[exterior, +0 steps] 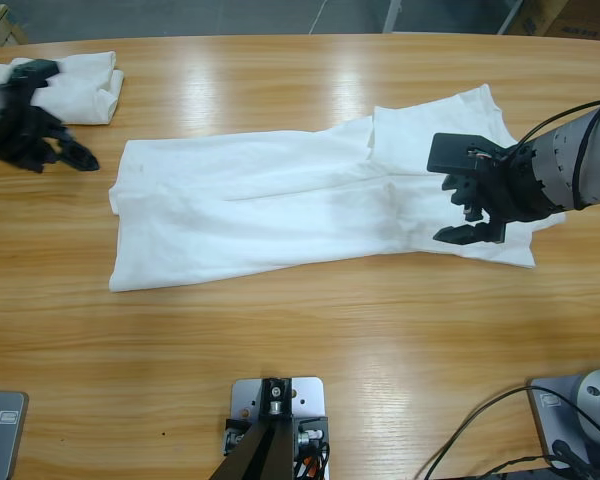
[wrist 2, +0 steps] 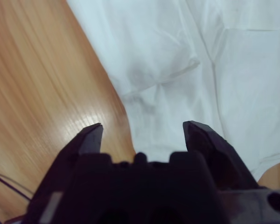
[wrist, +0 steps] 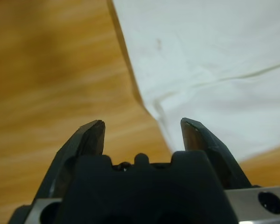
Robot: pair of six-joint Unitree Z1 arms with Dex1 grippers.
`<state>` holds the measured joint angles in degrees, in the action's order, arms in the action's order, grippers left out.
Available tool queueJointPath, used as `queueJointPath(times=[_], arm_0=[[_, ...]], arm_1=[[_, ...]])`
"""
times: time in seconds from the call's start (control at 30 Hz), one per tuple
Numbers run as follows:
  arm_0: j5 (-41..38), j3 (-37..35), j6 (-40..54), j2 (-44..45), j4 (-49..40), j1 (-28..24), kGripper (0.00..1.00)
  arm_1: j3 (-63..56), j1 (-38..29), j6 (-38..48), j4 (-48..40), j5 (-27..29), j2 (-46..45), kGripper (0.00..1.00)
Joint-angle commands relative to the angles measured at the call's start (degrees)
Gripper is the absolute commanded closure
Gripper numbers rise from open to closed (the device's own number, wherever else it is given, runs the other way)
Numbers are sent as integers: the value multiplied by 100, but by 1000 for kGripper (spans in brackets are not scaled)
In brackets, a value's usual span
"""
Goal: Fold clothes
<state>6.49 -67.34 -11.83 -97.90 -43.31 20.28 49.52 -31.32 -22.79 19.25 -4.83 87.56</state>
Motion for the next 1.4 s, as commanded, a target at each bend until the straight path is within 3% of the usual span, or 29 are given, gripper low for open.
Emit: queueJointPath(times=[0.03,0.13,0.3,0.43,0.7,1.0,1.4], arm_0=[[-3092,1863,-896,34,1539,-1342,372],[-3568,2100,-518,-420,1836,-1672,372],[-4152,2392,56,-778,2072,-2666,372],[-4347,2376,278,-1234,2165,-2921,372],[-4516,2416,357,-1919,2515,-2942,381],[-4809,2422,341,-2005,2652,-2936,387],[-4402,2455,158,-1898,2751,-2193,409]], arm_1=[[-222,-32,73,-58,8,195,299],[-233,-32,82,-53,1,182,299],[-229,-32,108,-53,-50,205,299],[-192,-38,108,-20,-45,195,299],[-233,-36,108,-36,-9,218,299],[-241,-34,105,-90,-18,306,299],[-285,-32,101,-224,-17,379,299]])
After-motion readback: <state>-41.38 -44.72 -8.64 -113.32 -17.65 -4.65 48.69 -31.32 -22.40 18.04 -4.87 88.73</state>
